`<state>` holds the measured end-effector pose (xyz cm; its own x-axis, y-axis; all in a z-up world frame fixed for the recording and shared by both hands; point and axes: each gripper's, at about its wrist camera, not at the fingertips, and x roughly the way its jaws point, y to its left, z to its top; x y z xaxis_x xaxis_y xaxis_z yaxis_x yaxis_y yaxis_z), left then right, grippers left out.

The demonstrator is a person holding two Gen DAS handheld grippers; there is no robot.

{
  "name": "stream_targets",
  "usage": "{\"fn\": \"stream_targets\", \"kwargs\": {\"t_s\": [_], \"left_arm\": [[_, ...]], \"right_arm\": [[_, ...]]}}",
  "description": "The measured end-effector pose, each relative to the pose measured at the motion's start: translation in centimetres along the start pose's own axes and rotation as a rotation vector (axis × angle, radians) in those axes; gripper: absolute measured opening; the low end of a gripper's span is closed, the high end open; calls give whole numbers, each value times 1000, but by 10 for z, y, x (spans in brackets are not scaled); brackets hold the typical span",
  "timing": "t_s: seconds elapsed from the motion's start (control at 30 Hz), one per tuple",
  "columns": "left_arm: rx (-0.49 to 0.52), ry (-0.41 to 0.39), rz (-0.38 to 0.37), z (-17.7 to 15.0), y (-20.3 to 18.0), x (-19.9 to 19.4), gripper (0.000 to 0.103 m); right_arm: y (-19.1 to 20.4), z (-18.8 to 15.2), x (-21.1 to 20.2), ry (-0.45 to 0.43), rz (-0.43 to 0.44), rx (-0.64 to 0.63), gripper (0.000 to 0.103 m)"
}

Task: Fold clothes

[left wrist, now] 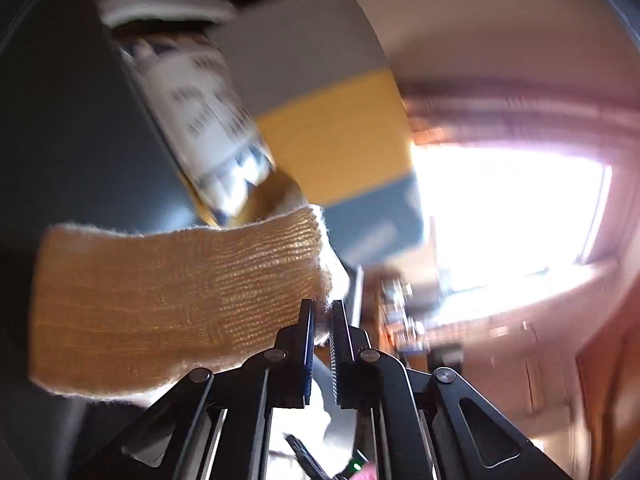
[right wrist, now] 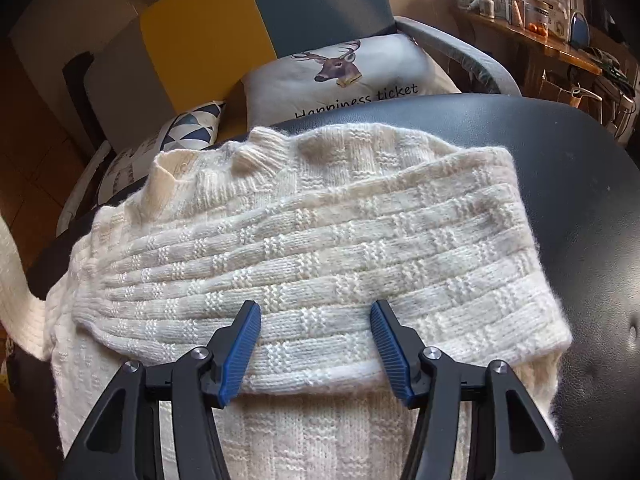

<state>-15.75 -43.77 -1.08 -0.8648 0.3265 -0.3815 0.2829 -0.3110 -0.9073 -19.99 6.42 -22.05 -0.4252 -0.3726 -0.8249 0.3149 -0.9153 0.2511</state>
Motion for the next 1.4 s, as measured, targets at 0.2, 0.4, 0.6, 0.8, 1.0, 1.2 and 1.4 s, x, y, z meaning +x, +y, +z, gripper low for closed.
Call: {"fn": "stream_targets", "kwargs": {"t_s": [0.2,0.4,0.6,0.8,1.0,1.2,1.4], "left_arm": [[71,178,15,-74,-35,76,7],[135,348,83,-157,-43,125,7],[206,522,166,-219,-28,150,16],[51,387,14,-190,0,74,28],[-73,261,2,-150,61,-8,34],[-180,205,19,-131,111,-38,34],[-357,159,-72,-125,142,-50,34]], "right_arm": [[-2,-5,0,-27,33,-10,59],[-7,-6,-1,-41,78,-3,59],[-16,1,-22,-70,351,125,59],[1,-2,6,48,677,370,50],[22,-23,42,87,685,545,41],[45,-19,47,37,565,570,5],[96,19,13,9,402,250,5]]}}
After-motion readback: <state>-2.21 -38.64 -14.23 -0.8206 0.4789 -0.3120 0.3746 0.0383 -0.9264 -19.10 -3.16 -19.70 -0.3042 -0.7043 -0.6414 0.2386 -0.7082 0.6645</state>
